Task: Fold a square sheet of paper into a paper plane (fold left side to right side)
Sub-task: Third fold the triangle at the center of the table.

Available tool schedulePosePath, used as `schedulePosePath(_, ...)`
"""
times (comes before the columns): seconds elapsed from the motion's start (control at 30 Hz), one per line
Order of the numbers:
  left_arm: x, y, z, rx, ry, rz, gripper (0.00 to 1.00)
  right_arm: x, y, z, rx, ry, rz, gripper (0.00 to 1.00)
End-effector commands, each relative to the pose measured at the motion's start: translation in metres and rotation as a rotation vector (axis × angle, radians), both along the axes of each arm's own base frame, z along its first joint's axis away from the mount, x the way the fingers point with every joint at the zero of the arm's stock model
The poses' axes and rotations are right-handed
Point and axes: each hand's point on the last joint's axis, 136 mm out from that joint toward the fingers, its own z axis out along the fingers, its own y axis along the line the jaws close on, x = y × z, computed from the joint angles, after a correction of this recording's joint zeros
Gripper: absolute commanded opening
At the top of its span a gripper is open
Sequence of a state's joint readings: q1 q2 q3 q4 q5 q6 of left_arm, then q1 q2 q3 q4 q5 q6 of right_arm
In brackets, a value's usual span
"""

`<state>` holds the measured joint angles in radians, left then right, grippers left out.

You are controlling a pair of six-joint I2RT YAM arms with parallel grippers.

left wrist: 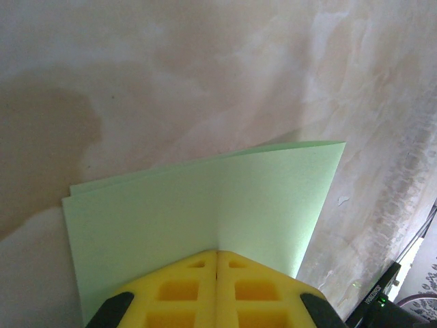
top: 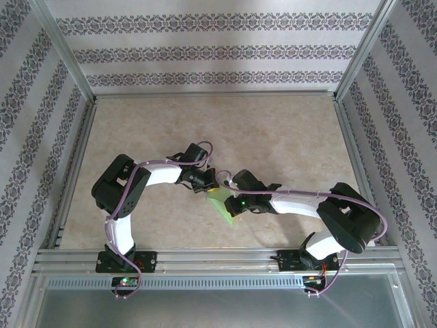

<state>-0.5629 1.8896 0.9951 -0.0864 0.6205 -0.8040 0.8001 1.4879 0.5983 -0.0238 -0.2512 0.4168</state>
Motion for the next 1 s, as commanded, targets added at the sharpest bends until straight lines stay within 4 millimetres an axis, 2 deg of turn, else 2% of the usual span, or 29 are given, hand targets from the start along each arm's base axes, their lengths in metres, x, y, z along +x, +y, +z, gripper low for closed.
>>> schedulePosePath(0.0, -0.018, 0.019, -0.032, 0.138, 0.075, 0.019, 0.01, 0.003, 0.003, 0.002, 0.016, 0.0, -0.001, 0.0)
schedulePosePath(0.67, -0.018, 0.018, -0.031, 0.134, 0.074, 0.017, 0.01, 0.001, 0.001, -0.01, -0.022, 0.011, -0.003, 0.0)
schedulePosePath(0.97, -0.018, 0.017, -0.031, 0.135, 0.072, 0.016, 0.01, 0.002, 0.004, -0.004, -0.007, -0.003, 0.006, 0.0)
